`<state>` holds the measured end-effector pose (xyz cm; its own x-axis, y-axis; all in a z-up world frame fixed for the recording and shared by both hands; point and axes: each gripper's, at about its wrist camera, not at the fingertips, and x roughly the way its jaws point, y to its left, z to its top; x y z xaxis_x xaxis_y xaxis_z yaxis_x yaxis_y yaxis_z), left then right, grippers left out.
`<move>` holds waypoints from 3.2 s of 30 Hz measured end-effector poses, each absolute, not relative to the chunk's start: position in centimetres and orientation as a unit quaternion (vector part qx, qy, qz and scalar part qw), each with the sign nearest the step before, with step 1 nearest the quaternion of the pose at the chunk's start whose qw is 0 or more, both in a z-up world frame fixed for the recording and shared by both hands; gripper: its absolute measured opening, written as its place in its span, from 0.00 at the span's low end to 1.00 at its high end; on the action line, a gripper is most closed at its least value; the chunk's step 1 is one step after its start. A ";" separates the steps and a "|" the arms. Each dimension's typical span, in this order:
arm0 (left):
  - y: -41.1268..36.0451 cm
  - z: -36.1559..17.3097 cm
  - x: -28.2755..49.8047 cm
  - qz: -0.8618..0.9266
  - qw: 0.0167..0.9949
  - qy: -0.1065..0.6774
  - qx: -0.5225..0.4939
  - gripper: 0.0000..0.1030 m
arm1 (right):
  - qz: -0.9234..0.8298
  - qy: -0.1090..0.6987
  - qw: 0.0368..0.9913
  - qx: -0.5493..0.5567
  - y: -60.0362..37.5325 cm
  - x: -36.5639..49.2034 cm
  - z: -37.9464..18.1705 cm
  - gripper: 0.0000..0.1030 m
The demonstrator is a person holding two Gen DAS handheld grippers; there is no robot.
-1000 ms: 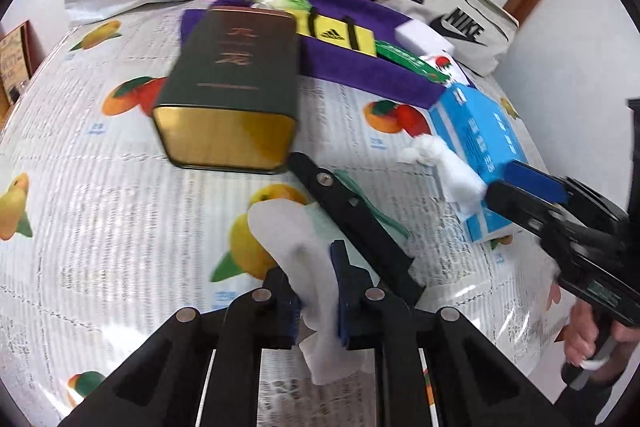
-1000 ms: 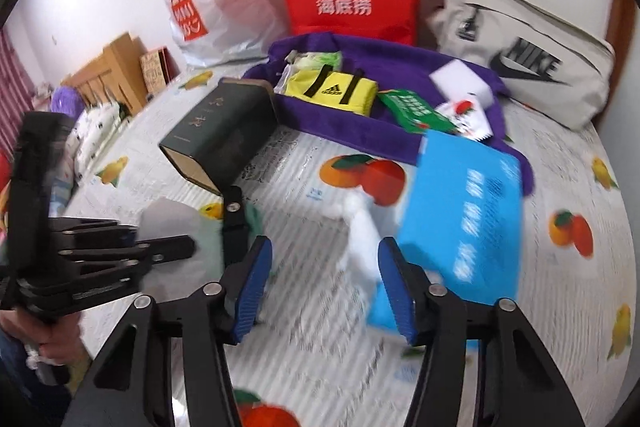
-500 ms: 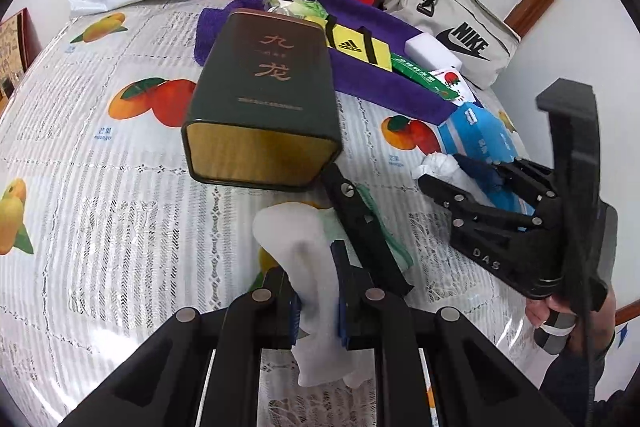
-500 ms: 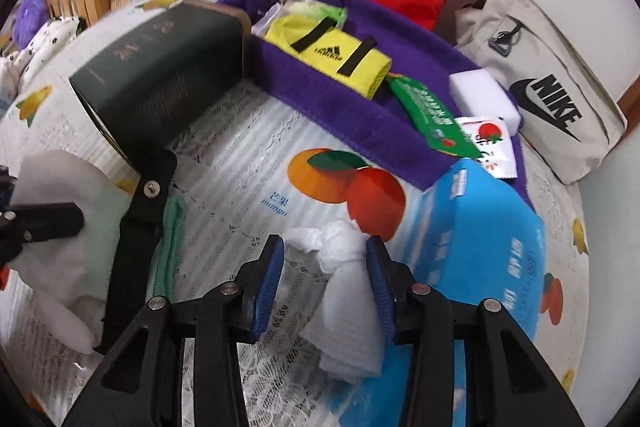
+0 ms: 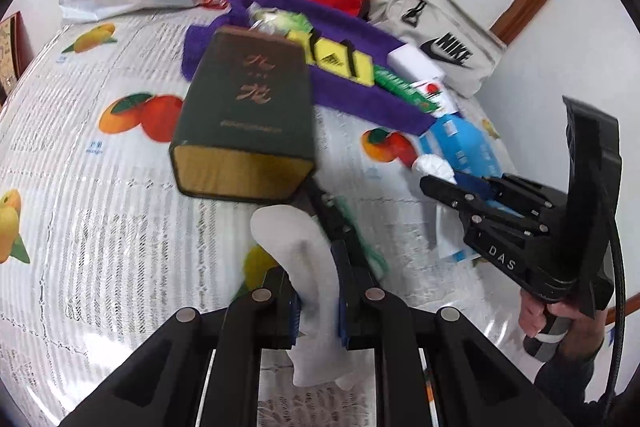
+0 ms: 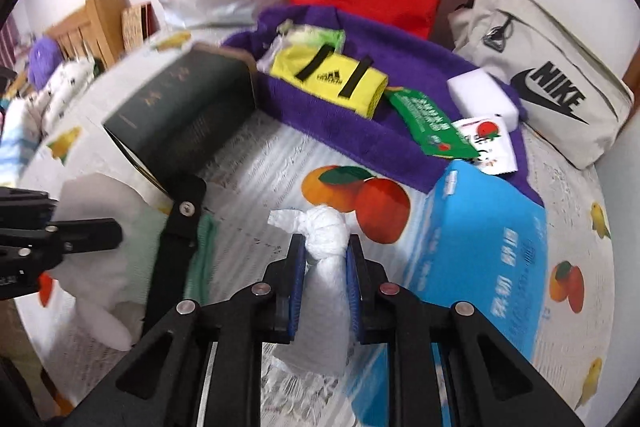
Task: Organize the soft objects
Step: 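Carry the white glove and white knotted cloth over the purple towel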
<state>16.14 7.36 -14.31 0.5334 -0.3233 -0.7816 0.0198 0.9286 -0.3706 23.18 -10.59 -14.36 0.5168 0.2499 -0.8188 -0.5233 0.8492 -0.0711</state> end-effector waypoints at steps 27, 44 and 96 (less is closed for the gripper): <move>8.3 -5.9 13.8 -0.078 0.900 0.400 -0.155 0.13 | 0.253 0.405 0.877 -0.057 -16.5 18.4 -9.3 0.19; 6.8 -3.5 15.1 -0.093 0.910 0.380 -0.140 0.13 | 0.244 0.393 0.886 -0.039 -18.5 19.1 -6.8 0.19; 6.3 -1.9 25.4 -0.070 0.918 0.372 -0.119 0.13 | 0.232 0.386 0.892 -0.038 -18.2 29.3 -4.5 0.19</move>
